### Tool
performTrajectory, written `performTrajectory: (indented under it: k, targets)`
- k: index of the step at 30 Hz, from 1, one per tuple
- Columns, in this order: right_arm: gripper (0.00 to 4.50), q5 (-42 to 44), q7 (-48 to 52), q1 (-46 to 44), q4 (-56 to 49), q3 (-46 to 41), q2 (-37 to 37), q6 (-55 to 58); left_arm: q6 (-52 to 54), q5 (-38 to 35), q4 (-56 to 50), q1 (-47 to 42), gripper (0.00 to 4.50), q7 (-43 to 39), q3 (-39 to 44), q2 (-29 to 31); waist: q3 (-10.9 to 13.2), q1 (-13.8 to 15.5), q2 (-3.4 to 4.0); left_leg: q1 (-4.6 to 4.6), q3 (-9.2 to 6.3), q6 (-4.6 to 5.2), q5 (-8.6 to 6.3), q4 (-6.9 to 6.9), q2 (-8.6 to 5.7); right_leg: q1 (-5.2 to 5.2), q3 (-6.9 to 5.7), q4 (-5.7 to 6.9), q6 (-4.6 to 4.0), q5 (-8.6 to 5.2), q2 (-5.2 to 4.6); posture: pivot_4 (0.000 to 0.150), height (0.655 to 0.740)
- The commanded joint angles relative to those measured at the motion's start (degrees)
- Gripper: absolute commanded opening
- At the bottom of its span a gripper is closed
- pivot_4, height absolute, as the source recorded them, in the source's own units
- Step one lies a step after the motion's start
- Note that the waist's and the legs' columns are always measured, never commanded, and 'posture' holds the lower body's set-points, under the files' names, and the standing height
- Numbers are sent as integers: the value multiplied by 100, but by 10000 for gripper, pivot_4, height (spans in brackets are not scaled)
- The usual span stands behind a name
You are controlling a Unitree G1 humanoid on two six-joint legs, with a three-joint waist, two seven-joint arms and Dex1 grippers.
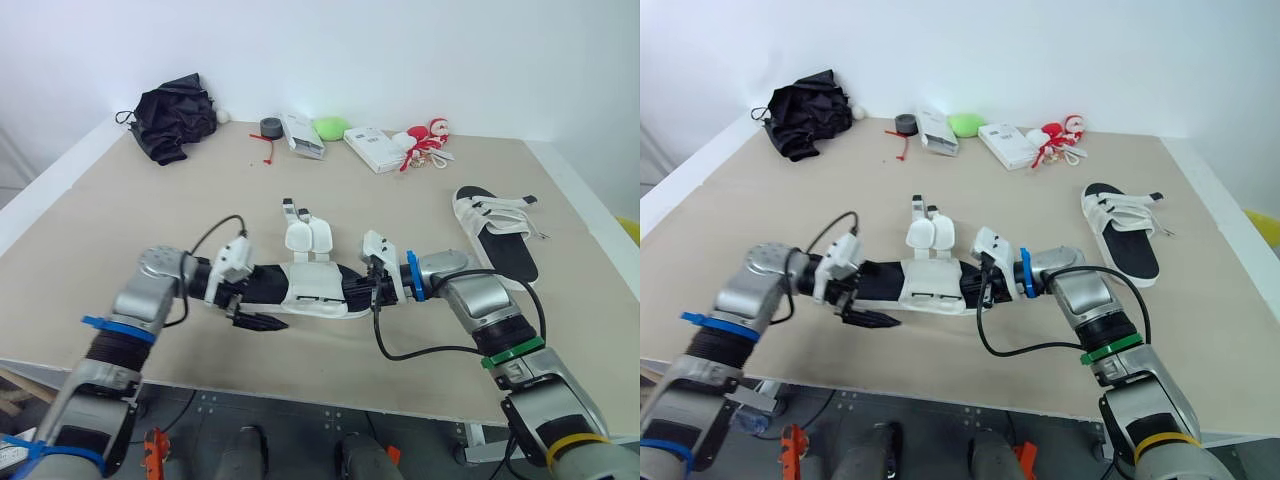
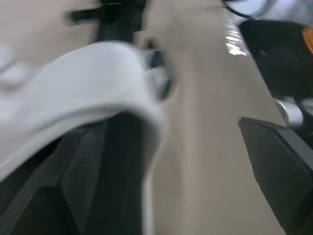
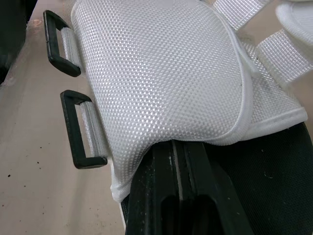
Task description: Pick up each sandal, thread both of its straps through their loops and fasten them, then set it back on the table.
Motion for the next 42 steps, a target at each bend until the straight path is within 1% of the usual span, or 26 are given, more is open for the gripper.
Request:
performTrajectory:
  k: [1,3,5,7,9,10,13,17,25,28,35,42]
  targets:
    - [0,-439,-67,176,508,249,-75,61,1530,-740,-375,-141,44474,86,420,321,-4,-9,-4,0,0,0,0,-6,0,-2,-1,-4,0,-1,-1,1500,7380]
    - [0,-382,-57,165,555,166,-23,-52,2513,-1243,-277,-202,44474,268,766,395,-2,-32,-11,0,3,0,0,-9,1,-4,-2,-5,-2,-5,-3,1500,7380]
    - [0,-251,-23,220,523,35,18,-143,3029,-1604,-9,-268,44474,658,1162,210,0,-46,-16,0,2,0,0,-10,2,-5,-3,-5,-2,-7,-2,1500,7380]
    - [0,-194,14,354,452,-45,37,-240,3286,-1812,329,-359,44474,1214,1543,-103,1,-39,-23,0,-2,0,0,-12,2,-6,-10,-5,-1,-8,-1,1500,7380]
    - [0,-208,33,474,431,-84,55,-335,3422,-1905,451,-386,44474,1577,1736,-321,2,-41,-26,-1,-6,0,0,-15,1,-4,-16,-8,-1,-8,-2,1500,7380]
    - [0,-219,25,578,417,-97,75,-430,3524,-1983,645,-449,44474,1908,1916,-544,0,-37,-29,-1,-6,0,0,-14,1,-3,-15,-9,-1,-8,-2,1500,7380]
    - [0,-217,11,758,422,-189,158,-627,3661,-2087,1287,-711,44474,2714,2313,-1056,-16,-21,-63,1,-6,1,1,-14,0,9,-19,-12,11,-16,-1,1500,7380]
    - [0,-199,22,804,447,-300,252,-711,3579,-1964,2178,-1150,44474,3353,2473,-1408,-24,-35,-98,1,-9,1,1,-14,0,11,-18,-16,14,-17,4,1500,7380]
    - [0,-309,17,806,514,-267,352,-762,2910,-1734,4003,-2137,44474,4180,2790,-1690,-23,-66,-103,3,-9,-1,0,-24,-2,9,-17,-16,18,-20,8,1500,7380]
    - [0,-330,21,808,502,-242,358,-762,2815,-1661,4366,-2352,44474,4413,2853,-1767,-22,-69,-103,3,-9,-3,-2,-25,-2,8,-17,-18,18,-20,7,1500,7380]
    - [0,-370,34,784,517,-205,385,-779,2311,-1452,5192,-2760,44474,5344,3111,-2024,-22,-72,-104,4,-9,-6,-4,-29,-3,8,-17,-20,19,-19,8,1500,7380]
    - [0,-413,26,755,559,-181,446,-793,1734,-1382,5607,-3137,44474,5823,3348,-2325,-23,-73,-106,11,-9,-11,-6,-30,-5,11,-17,-23,20,-18,7,1500,7380]
